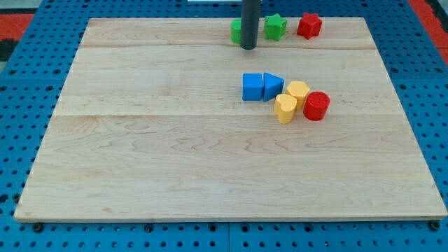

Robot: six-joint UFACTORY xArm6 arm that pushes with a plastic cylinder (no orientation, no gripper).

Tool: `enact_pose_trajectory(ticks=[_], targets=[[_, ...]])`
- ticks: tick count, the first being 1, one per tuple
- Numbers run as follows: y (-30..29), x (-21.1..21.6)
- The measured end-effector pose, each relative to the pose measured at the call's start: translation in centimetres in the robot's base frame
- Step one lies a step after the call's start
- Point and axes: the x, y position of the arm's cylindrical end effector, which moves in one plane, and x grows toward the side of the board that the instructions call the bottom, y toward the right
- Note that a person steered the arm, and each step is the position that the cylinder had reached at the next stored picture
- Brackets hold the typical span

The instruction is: Move the yellow hexagon to the left of the green circle

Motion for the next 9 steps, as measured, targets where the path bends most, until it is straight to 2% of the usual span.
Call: enact_pose_trajectory(ticks=[1,2,4,5,6,9], targets=[[0.0,-2.3],[1.2,-0.2],[15.3,9.7],[12.0,14.5],[3.0,14.3],[-5.6,6.2]])
